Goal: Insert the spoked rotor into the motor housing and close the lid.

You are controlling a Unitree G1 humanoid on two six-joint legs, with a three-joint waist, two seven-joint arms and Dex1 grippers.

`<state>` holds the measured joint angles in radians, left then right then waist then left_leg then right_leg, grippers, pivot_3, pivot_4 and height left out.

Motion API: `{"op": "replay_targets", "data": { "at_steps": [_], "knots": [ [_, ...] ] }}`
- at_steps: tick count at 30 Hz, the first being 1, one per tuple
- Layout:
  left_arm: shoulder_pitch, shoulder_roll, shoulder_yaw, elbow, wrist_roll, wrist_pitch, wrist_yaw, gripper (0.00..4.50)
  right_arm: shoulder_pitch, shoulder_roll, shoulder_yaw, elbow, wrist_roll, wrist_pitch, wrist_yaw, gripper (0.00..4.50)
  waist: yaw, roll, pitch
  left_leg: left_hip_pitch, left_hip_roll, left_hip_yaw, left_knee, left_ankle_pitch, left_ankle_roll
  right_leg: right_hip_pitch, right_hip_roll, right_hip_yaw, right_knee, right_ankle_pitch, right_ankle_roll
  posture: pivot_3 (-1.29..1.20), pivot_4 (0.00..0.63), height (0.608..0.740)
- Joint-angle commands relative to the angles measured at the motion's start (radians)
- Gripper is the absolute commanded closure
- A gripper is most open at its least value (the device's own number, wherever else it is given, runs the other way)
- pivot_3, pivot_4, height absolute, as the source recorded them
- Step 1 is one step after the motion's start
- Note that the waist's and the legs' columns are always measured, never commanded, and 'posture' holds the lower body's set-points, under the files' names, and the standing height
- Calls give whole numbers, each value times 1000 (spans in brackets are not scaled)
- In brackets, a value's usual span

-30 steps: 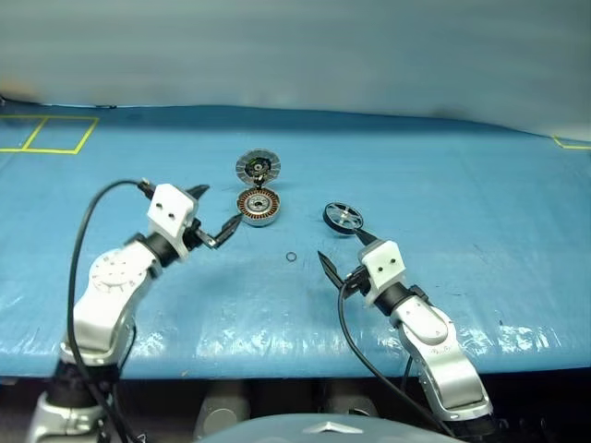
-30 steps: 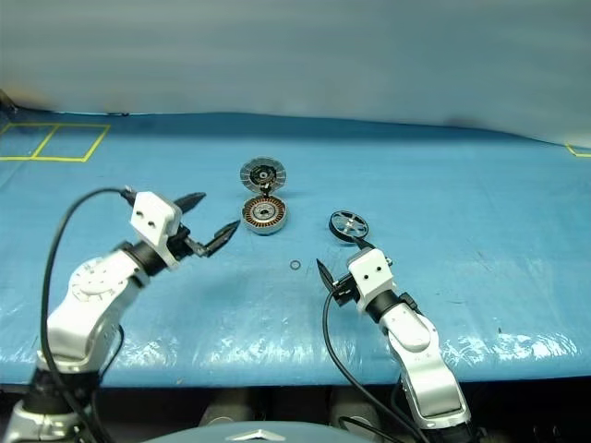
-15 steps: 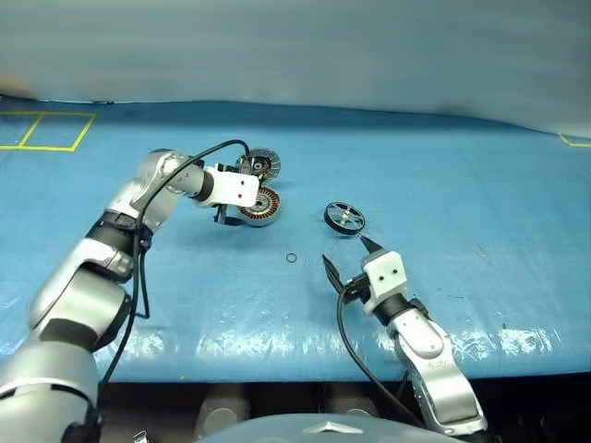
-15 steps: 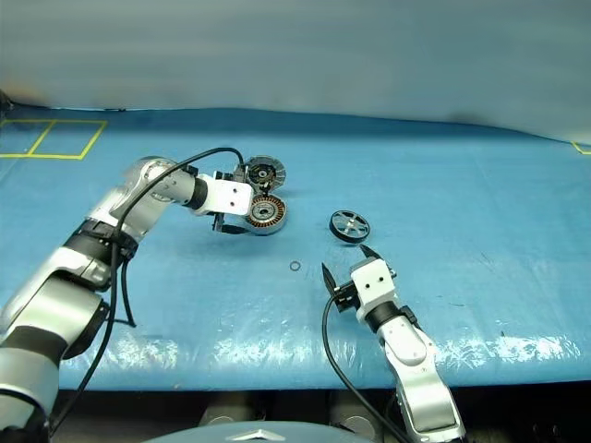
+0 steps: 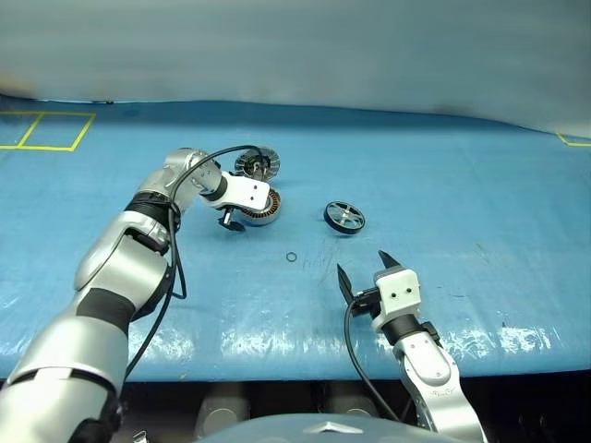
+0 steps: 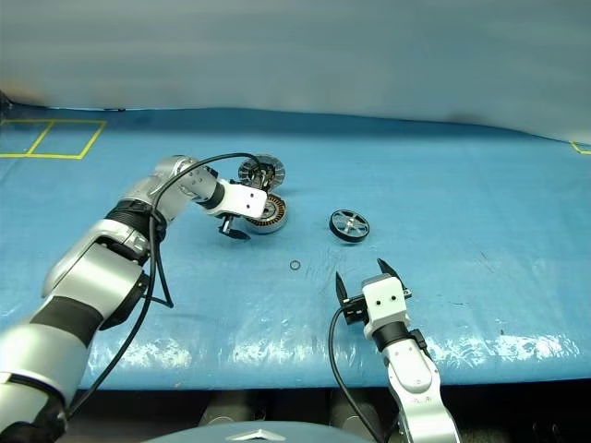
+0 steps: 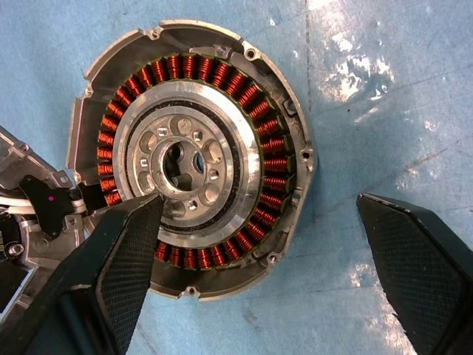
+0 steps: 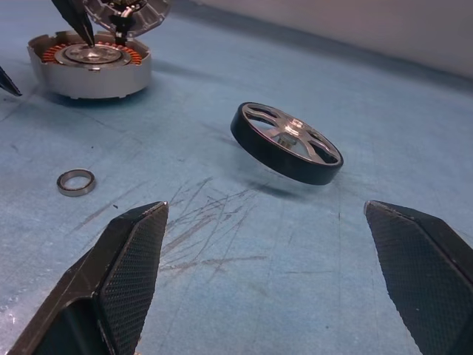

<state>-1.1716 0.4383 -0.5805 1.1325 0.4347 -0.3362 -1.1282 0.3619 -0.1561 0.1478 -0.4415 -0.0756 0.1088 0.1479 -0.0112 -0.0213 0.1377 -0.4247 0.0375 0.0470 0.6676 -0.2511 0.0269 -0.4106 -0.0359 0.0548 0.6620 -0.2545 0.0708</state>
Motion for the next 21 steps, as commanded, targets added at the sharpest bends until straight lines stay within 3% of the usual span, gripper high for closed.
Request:
{"op": "replay_targets", "data": {
  "at_steps": [1, 7, 15, 21],
  "knots": [
    [-15, -27, 16, 26, 10, 0, 2, 44, -4, -6, -15, -34, -6, -23, -6, 0, 0, 0, 0, 0, 0, 0, 0, 0, 0, 0, 0, 0, 0, 0, 0, 0, 150, 740],
    [-7, -25, 12, 42, 38, 10, -12, 44, -9, -11, -21, -27, -6, -25, -5, 0, 0, 0, 0, 0, 0, 0, 0, 0, 0, 0, 0, 0, 0, 0, 0, 0, 150, 740],
    [-15, -5, 60, 5, -16, 18, -168, 44, -22, -16, -17, -12, -7, -30, -2, 0, 1, 0, -1, 0, 0, 0, 1, 0, 0, 1, 0, 0, 1, 0, 0, 0, 150, 740],
    [-16, -3, 73, -6, -13, 12, -169, 44, -41, -18, -9, 9, -11, -38, 1, 0, -1, 0, -1, 0, 0, -1, 6, 0, 1, 1, 0, 0, 4, 0, 1, 0, 150, 740]
  ]
}}
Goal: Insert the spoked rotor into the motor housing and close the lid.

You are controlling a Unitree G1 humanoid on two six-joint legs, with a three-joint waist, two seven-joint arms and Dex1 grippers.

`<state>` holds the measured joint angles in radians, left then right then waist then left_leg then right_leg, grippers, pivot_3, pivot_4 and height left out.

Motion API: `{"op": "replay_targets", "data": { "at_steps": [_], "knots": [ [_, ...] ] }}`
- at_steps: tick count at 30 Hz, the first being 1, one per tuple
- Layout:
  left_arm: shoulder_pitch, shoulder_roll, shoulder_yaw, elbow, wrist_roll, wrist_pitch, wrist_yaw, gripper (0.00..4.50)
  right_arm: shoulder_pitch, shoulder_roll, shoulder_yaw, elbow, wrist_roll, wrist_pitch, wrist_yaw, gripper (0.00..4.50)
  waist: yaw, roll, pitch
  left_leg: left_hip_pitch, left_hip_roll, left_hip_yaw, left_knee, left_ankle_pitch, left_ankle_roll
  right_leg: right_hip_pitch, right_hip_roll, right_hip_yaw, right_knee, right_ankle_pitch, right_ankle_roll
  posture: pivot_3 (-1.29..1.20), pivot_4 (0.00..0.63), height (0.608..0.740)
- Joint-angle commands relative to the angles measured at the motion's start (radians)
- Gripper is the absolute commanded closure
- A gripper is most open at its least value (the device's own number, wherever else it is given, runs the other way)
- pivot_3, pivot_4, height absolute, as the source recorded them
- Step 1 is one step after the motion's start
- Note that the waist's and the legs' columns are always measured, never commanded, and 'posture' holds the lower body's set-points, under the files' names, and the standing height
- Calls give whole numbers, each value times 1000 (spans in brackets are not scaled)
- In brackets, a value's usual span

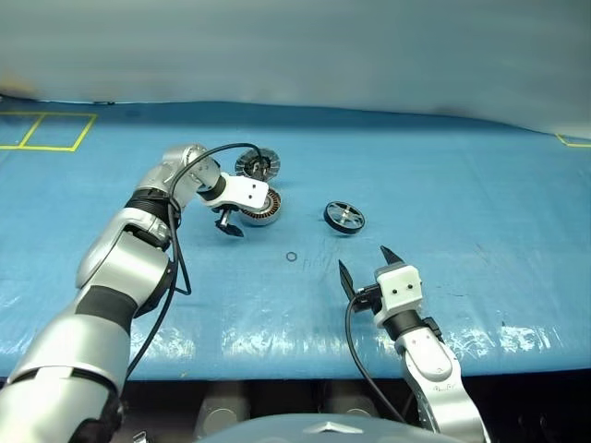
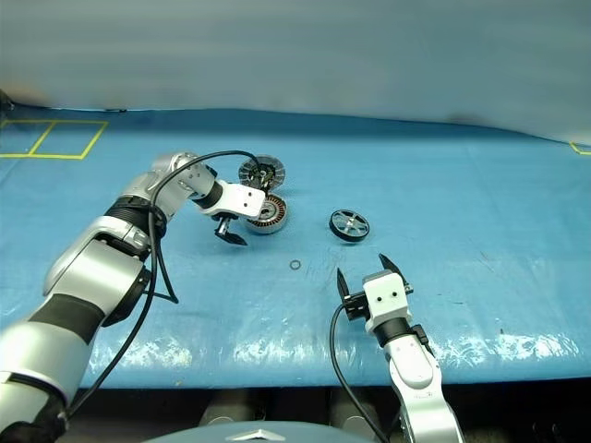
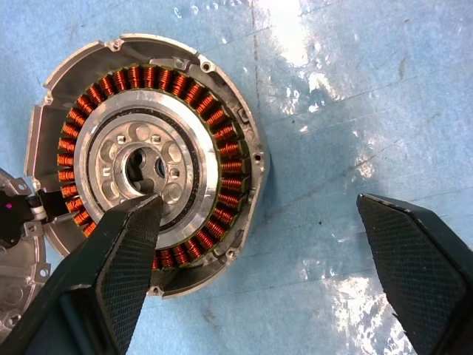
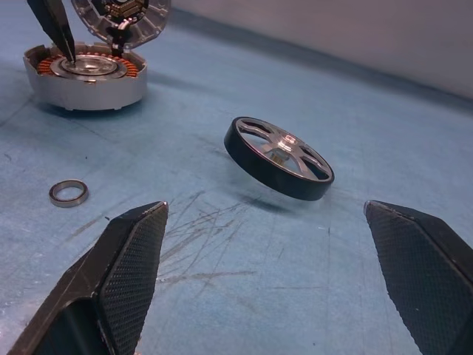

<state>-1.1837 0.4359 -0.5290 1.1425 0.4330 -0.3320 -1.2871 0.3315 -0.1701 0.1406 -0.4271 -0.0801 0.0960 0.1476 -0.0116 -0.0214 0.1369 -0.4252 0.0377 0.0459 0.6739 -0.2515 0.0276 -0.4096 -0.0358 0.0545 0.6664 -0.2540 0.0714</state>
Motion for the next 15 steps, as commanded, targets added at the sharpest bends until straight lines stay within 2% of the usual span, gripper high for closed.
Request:
{"op": "replay_targets", "data": {
  "at_steps": [1, 15],
  "knots": [
    [-4, -7, 34, -19, -27, 19, -16, 44, -12, -5, 0, -4, -8, -26, 2, 0, -1, 0, 0, 0, 0, 0, 1, 0, 0, 0, 0, 0, 0, 0, 0, 0, 150, 740],
    [-31, -16, 62, -2, -32, 5, 83, 44, -7, 5, 10, 4, -19, -34, 0, 0, 0, 0, 0, -3, 0, -1, 11, -1, 2, -1, 0, 0, 9, 1, 1, 0, 150, 740]
  ]
}}
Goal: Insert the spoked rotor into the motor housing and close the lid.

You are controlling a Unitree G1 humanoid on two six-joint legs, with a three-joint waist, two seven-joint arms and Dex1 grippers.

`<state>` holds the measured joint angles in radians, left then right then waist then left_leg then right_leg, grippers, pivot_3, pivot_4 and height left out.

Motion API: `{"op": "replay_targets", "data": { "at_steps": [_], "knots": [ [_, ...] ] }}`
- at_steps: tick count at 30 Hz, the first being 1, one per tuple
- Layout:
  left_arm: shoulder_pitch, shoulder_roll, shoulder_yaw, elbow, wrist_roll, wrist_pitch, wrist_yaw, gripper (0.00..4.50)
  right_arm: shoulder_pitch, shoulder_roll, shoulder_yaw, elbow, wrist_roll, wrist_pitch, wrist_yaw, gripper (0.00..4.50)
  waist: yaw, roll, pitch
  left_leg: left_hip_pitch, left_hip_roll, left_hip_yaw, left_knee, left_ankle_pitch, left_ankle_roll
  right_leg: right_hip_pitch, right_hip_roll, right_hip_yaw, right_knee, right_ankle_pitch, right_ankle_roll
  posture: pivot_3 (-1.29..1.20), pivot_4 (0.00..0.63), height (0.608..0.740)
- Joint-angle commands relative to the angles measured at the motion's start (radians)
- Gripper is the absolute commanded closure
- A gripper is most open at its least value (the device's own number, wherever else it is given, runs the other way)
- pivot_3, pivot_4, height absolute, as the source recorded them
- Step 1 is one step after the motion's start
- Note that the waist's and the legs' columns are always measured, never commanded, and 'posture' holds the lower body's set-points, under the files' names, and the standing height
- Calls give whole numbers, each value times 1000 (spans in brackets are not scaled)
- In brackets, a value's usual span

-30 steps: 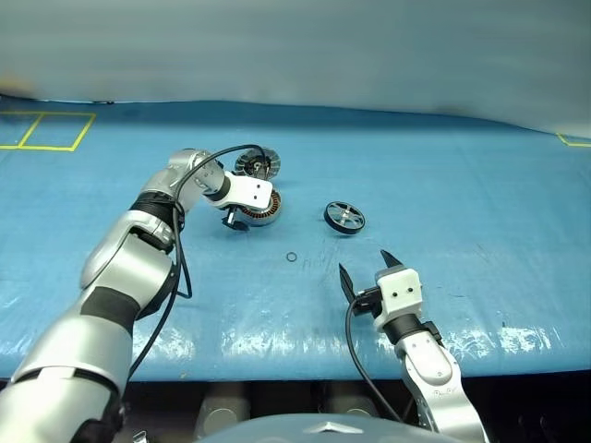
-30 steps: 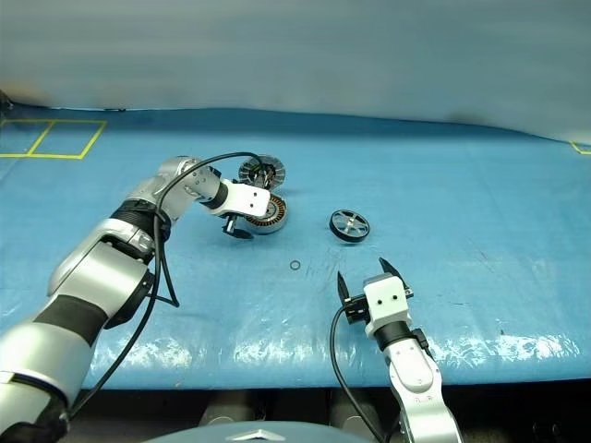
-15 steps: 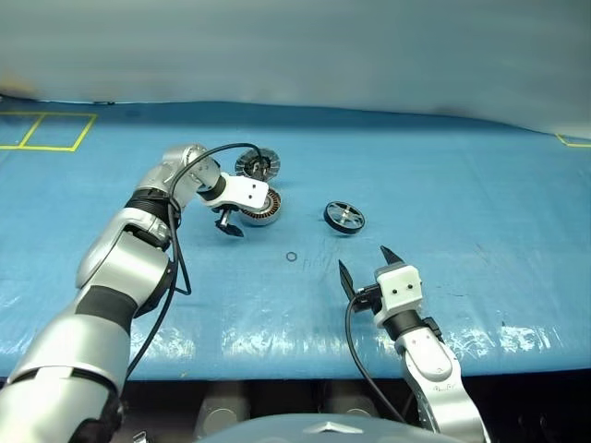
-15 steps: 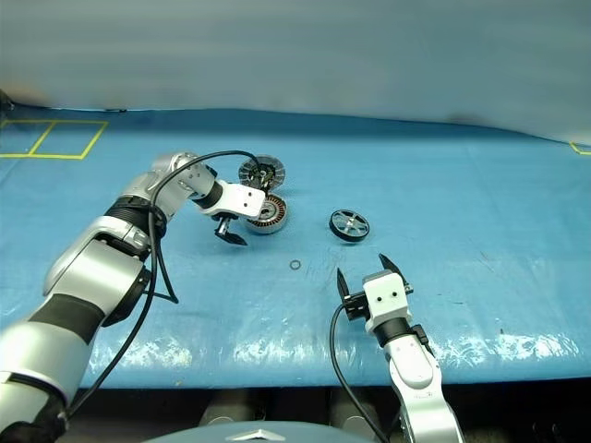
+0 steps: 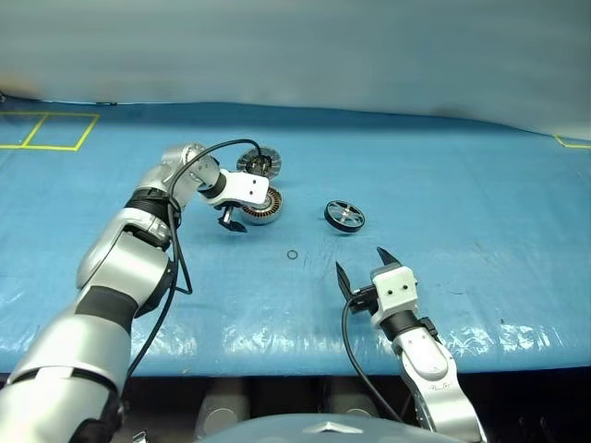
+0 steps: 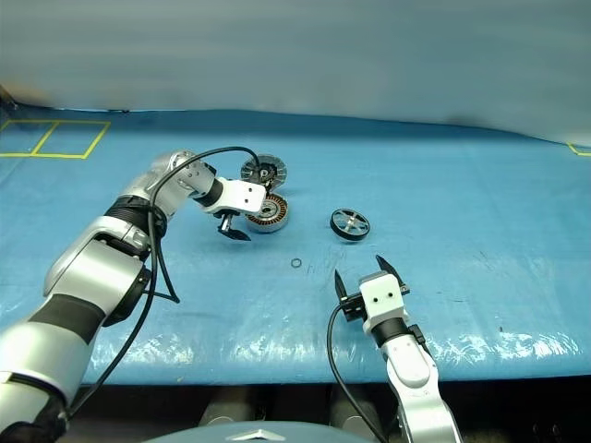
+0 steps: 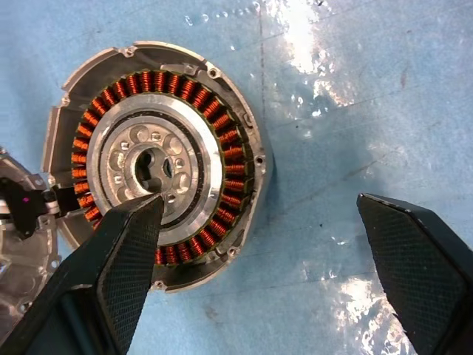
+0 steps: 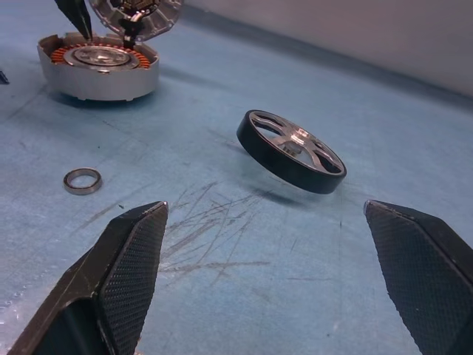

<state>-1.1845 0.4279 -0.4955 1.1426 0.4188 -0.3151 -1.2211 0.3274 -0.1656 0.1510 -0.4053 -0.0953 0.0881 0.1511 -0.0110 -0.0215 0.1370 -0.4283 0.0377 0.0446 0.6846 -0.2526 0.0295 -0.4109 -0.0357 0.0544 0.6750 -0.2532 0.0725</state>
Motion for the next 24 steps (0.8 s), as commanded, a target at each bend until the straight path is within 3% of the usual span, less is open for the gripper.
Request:
{"op": "replay_targets", "data": {
  "at_steps": [1, 24],
  "knots": [
    [-30, -11, 31, -1, -18, -10, 15, 44, -3, 0, -2, -18, -4, -26, -3, 0, 0, 0, 0, 0, 0, 0, 0, 0, 0, 0, 0, 0, 0, 0, 0, 0, 150, 740],
    [46, -49, -5, 35, 61, -13, 138, 44, 27, 5, -15, -37, -17, -23, -18, 0, -1, 0, 0, 1, 0, 0, 1, 0, 0, 0, 0, 0, 2, 0, 0, 0, 150, 740]
  ]
}}
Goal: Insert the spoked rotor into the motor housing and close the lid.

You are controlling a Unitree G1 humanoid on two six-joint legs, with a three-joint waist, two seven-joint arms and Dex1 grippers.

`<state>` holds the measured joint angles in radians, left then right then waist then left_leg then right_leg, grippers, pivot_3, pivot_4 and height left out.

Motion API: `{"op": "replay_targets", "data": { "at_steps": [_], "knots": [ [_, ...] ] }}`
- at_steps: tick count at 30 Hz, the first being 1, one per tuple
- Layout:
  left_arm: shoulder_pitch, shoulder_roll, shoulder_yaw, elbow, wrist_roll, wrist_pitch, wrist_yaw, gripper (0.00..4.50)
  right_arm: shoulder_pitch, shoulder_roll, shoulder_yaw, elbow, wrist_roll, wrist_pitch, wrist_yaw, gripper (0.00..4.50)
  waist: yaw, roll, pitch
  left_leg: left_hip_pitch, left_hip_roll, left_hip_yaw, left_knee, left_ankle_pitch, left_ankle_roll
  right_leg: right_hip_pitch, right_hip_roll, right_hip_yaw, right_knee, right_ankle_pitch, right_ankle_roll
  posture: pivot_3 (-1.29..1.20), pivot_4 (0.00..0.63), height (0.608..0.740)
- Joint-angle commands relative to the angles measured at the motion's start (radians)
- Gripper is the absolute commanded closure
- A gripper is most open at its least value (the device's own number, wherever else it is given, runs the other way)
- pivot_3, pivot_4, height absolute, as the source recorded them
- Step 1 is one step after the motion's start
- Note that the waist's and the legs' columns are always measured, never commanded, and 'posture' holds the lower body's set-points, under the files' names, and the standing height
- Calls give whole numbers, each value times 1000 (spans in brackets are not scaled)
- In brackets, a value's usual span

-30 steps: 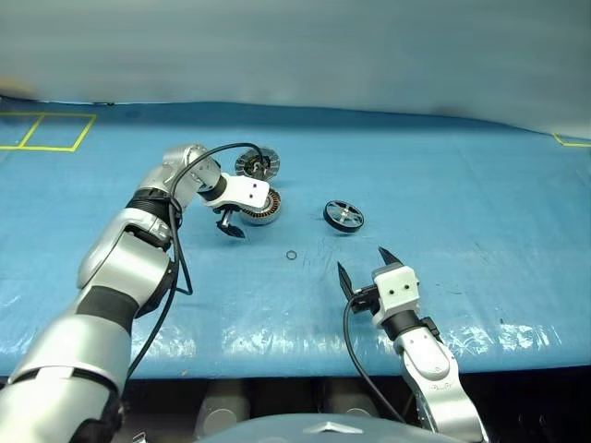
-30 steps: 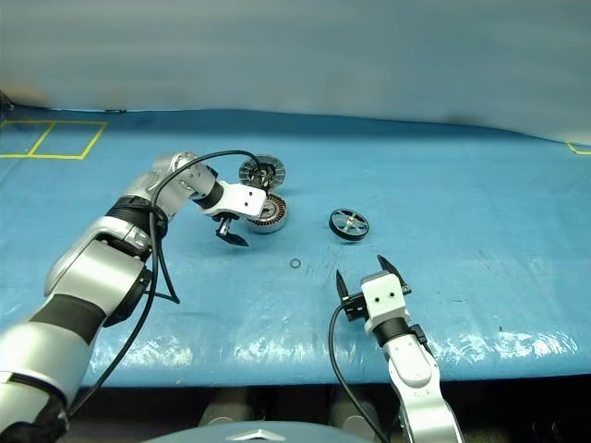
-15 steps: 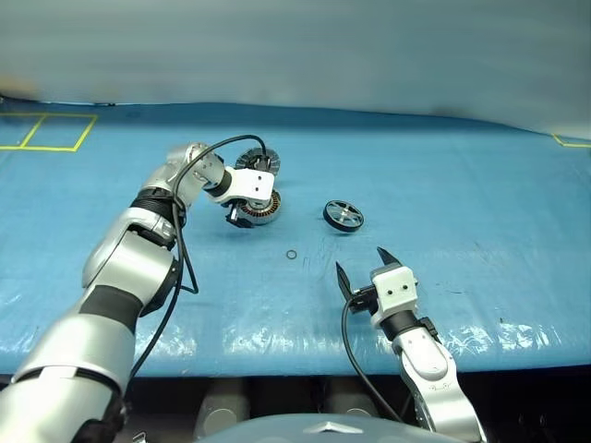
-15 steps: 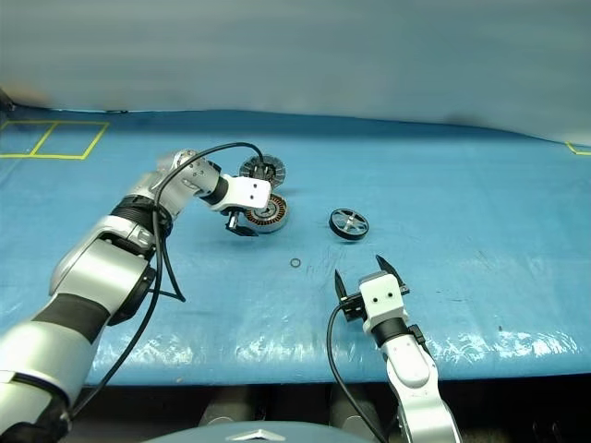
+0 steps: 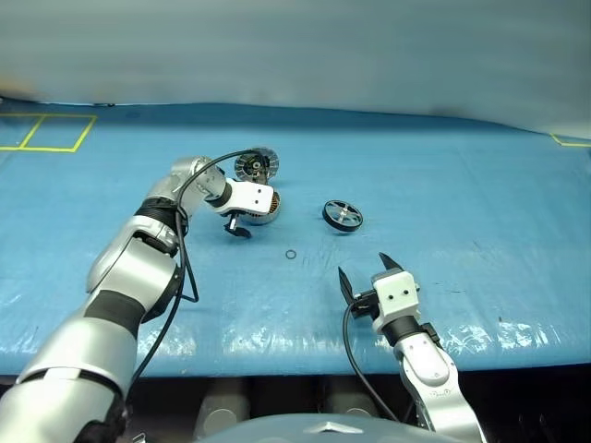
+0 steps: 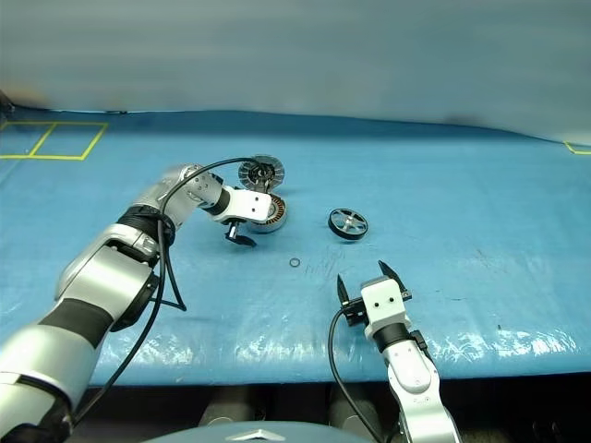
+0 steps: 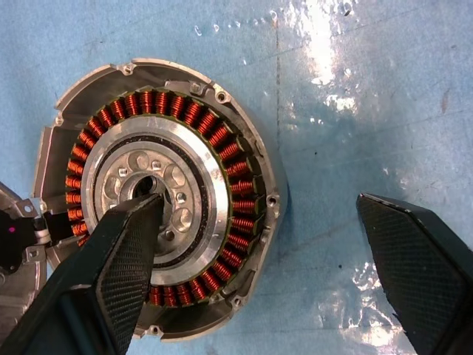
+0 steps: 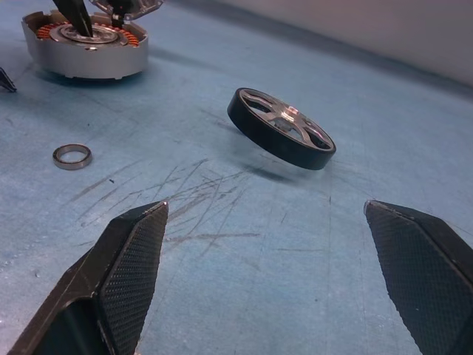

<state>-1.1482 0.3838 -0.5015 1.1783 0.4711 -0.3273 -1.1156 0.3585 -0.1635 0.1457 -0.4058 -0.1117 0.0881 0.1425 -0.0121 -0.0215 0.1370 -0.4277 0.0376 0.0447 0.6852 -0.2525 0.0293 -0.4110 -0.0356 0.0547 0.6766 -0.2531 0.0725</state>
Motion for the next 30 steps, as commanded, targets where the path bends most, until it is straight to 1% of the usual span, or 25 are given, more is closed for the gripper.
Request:
{"op": "replay_targets", "data": {
  "at_steps": [1, 2, 3, 5, 8, 9, 11, 12, 13, 16, 19, 20, 21, 23, 24, 27, 28, 30],
  "knots": [
    [18, -1, -6, -2, 15, -16, 32, 44, -4, 3, -10, -37, -1, -23, -10, 0, 0, 0, 0, 0, 0, 0, 0, 0, 0, 0, 0, 0, 0, 0, 0, 0, 150, 740],
    [24, 1, -14, -3, 20, -28, 25, 44, -4, 3, -10, -38, -1, -23, -10, 0, 0, 0, 0, 0, 0, 0, 0, 0, 0, 0, 0, 0, 0, 0, 0, 0, 150, 740],
    [28, 1, -13, -1, 16, -24, 8, 214, -4, 2, -11, -38, -3, -23, -12, 0, 0, 0, 0, 0, 0, 0, 0, 0, 0, 0, 0, 0, 0, 0, 0, 0, 150, 740],
    [37, 3, -9, -5, 5, -38, -32, 621, -4, 1, -12, -38, -5, -22, -14, 0, 1, 0, 0, 1, 0, 0, 0, 0, 0, 1, 0, 0, 0, 0, 0, 0, 150, 740],
    [42, 1, -21, -7, 37, -56, 70, 1588, -7, -1, -12, -39, -6, -21, -14, 0, 0, 0, -1, 2, 0, 0, 1, 0, 0, 2, 0, 0, 0, 0, 0, 0, 150, 740],
    [47, 5, -27, -9, 40, -69, 54, 1588, -9, -4, -10, -39, -12, -23, -14, 0, 0, 0, -1, 2, 0, 0, 1, 0, 0, 2, 0, 0, 0, 0, 0, 0, 150, 740],
    [56, 11, -30, -13, 33, -83, 0, 2082, -10, -5, -8, -39, -15, -24, -15, 0, 0, 0, -1, 3, 0, 0, 1, 0, 0, 2, 0, 0, 1, 0, 0, 0, 150, 740],
    [60, 13, -29, -16, 28, -88, -18, 2253, -10, -5, -8, -39, -15, -24, -15, 0, -1, 0, -1, 3, 0, 1, 1, 0, 0, 2, 0, 0, 1, 0, 0, 0, 150, 740],
    [64, 17, -32, -24, 32, -106, -2, 2328, -10, -5, -9, -39, -15, -24, -15, 0, -1, 1, -1, 3, 0, 1, 0, 0, 0, 3, 0, 1, 1, 0, 0, 0, 150, 740],
    [75, 27, -30, -52, 30, -151, 22, 2328, -11, -4, -10, -39, -15, -24, -16, 0, 0, 1, -1, 3, 0, 1, 0, 0, 0, 3, 0, 1, 1, 0, 0, 0, 150, 740],
    [101, 39, -13, -103, -21, -173, -71, 2328, -13, -4, -8, -39, -16, -23, -15, 0, 0, 1, -1, 3, 0, 1, 0, 0, 0, 3, 0, 1, 1, 0, 0, 0, 150, 740],
    [121, 51, -12, -146, -37, -186, -104, 2328, -12, -4, -7, -40, -15, -23, -13, 0, 0, 1, -1, 3, 0, 1, 0, 0, 0, 3, 0, 1, 1, 0, 0, 0, 150, 740],
    [159, 70, -9, -225, -74, -173, -170, 2328, -12, -4, -6, -42, -14, -22, -11, 0, -1, 1, -2, 3, 0, 1, 0, 0, 0, 3, 0, 1, 1, 0, 0, 0, 150, 740],
    [263, 130, -8, -450, -160, -105, -320, 2328, -12, -8, -1, -46, -10, -20, -1, 0, -6, 2, -2, 4, 0, 2, 0, 0, 0, 2, 0, 2, 1, 0, -1, 0, 150, 740],
    [299, 152, -7, -530, -185, -74, -362, 2328, -12, -9, 1, -46, -10, -19, 2, 0, -9, 2, -2, 5, 1, 2, -1, 0, 0, 2, 0, 3, 1, 0, -1, 0, 150, 740],
    [413, 234, -9, -773, -203, 3, -408, 2328, -17, -12, 2, -43, -11, -17, 6, 0, -10, 2, -2, 8, 2, 1, -2, 0, 0, 4, 0, 5, 1, -1, -2, 0, 150, 740],
    [441, 257, -12, -838, -200, 27, -417, 2328, -20, -14, 2, -42, -11, -16, 9, 0, -11, 2, -2, 9, 2, 2, -3, 0, 0, 5, 0, 5, 1, -3, -6, 0, 150, 740],
    [481, 286, -12, -935, -195, 87, -426, 2328, -29, -20, 3, -39, -9, -14, 19, 0, -11, 2, -2, 14, 2, 3, -3, 0, 0, 9, 0, 6, 1, -4, -8, 0, 150, 740]
  ]
}}
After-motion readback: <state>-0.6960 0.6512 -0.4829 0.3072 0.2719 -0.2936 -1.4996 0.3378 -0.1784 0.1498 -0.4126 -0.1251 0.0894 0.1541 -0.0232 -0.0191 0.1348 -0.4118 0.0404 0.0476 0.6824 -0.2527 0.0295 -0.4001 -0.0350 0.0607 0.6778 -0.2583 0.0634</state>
